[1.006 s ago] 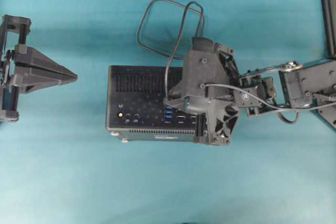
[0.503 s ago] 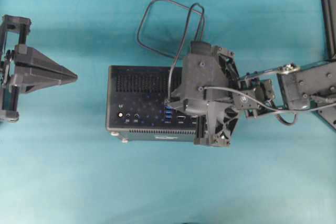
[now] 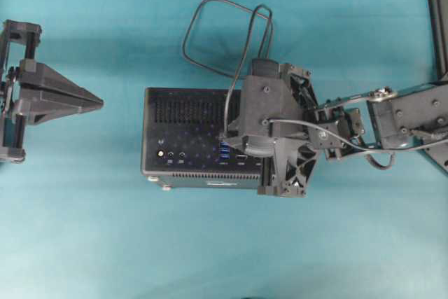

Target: Insert the USB into the PC box with both arms.

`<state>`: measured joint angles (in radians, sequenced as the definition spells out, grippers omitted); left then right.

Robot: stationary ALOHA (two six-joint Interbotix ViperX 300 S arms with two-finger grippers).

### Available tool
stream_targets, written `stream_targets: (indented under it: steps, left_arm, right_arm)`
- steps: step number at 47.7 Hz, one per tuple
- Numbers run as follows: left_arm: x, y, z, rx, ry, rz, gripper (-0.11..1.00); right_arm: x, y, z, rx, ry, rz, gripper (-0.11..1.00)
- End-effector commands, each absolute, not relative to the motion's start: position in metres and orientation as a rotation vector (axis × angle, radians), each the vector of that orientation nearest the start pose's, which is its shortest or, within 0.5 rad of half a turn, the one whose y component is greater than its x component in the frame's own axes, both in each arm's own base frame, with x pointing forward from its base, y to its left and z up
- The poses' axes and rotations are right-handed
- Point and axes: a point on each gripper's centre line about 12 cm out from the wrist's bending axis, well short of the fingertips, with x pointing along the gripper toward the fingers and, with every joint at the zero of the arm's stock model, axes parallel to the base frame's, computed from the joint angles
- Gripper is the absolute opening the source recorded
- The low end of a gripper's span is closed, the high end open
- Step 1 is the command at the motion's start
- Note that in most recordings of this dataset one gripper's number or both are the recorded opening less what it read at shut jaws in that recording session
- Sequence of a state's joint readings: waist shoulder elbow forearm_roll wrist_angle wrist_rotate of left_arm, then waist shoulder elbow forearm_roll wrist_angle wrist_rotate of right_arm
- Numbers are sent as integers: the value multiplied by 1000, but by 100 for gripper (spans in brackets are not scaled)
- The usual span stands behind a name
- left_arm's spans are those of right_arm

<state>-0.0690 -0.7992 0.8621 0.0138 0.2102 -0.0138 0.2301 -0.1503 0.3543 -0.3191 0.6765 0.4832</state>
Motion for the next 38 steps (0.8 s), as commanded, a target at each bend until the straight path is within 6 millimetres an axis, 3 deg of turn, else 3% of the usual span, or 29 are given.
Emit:
stream_targets:
  steps: [1,17,38]
  left_arm:
    - [241,-17,335,10,250,-67,0]
    - [240,-17,336,10,247,-67,0]
    - [240,-17,338,10,241,-67,0]
  right_arm:
    - [379,69,294,60,812,-58,18]
    - [385,64,315,74,759,-69,68]
    - [385,51,331,69,708,-93,67]
